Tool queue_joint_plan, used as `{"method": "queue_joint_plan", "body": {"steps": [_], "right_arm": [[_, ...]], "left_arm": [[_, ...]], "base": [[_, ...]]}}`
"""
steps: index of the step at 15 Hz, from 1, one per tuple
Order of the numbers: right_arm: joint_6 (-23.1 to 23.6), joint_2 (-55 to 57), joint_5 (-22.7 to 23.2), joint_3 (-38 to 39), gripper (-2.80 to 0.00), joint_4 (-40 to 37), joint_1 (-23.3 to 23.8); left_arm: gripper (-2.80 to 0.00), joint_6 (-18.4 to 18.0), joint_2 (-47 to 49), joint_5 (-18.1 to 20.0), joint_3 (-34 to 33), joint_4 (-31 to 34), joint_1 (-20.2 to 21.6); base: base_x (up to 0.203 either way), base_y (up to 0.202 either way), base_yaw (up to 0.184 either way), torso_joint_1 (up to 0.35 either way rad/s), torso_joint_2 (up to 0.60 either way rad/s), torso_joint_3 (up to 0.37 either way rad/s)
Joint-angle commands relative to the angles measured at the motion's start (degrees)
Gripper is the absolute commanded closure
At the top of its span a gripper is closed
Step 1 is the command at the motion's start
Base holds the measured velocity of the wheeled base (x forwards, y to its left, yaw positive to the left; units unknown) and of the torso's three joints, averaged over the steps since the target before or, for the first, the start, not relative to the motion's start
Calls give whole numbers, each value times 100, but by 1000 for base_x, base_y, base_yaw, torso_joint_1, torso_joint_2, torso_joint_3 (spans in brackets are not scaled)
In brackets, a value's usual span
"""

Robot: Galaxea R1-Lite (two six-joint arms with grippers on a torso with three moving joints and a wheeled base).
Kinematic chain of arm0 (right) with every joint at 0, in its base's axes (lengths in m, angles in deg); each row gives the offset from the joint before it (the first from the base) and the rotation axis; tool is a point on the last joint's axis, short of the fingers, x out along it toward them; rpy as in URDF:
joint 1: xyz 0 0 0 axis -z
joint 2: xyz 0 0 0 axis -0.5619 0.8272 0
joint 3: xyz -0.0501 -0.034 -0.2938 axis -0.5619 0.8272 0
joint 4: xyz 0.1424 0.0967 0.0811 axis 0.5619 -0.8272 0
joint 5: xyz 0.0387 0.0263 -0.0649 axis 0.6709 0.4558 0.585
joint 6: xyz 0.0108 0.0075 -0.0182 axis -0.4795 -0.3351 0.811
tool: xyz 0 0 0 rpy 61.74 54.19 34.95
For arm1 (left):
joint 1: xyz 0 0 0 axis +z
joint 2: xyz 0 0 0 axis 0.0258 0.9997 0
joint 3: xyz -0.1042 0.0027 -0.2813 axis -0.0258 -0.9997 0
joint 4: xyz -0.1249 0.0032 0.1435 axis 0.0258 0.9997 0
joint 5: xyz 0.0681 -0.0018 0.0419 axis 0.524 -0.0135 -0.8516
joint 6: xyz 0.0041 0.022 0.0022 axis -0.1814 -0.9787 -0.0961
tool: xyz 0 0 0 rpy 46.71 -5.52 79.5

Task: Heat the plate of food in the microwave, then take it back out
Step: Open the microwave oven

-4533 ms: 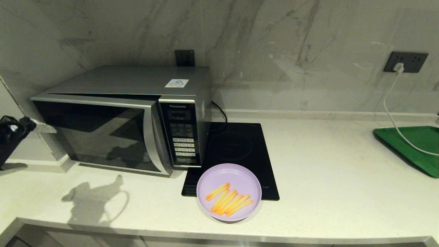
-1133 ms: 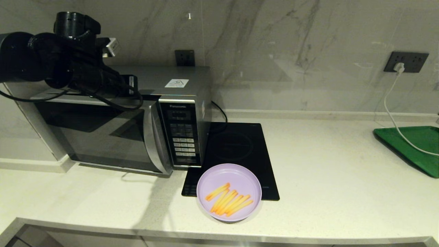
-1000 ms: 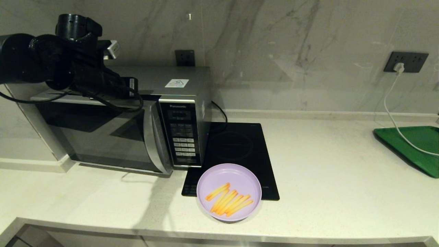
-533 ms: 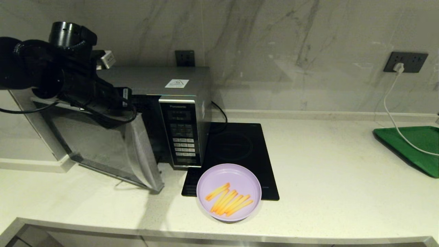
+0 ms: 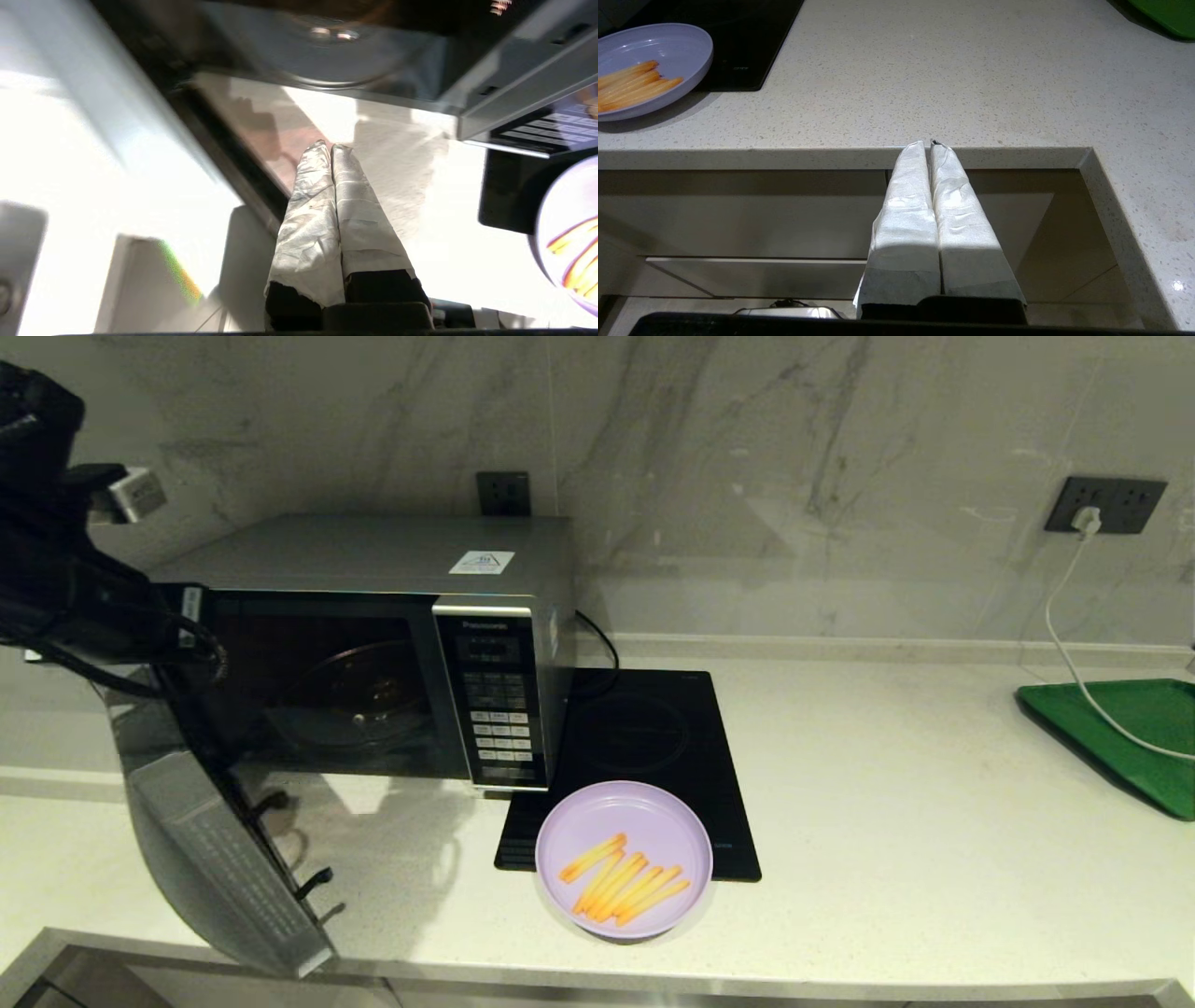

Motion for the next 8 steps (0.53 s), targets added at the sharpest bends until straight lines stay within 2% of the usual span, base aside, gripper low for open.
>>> {"method": "queue_joint_plan", "body": {"steps": [1,3,5,6,8], "right_arm": [[-4,0,-2,-1,0,-3,0],[-4,0,3,-1,0,-3,0],[-4,0,3,-1,0,-3,0],[-4,0,3,-1,0,-3,0],[-4,0,1,-1,0,-3,0]], "left_arm": [[0,-49,-599,-10,-42,127,64],[0,-30,-759,-17,-53,307,-356],[0,57,-918,-79,-140,395,-1082],[0,116,-973,-180,-239,408,-1532],[0,379,-989,-647,-697,330,-2458]], "base": [[0,0,0,0,0,0],[0,0,0,0,0,0],[0,0,0,0,0,0],[0,0,0,0,0,0],[0,0,0,0,0,0]]}}
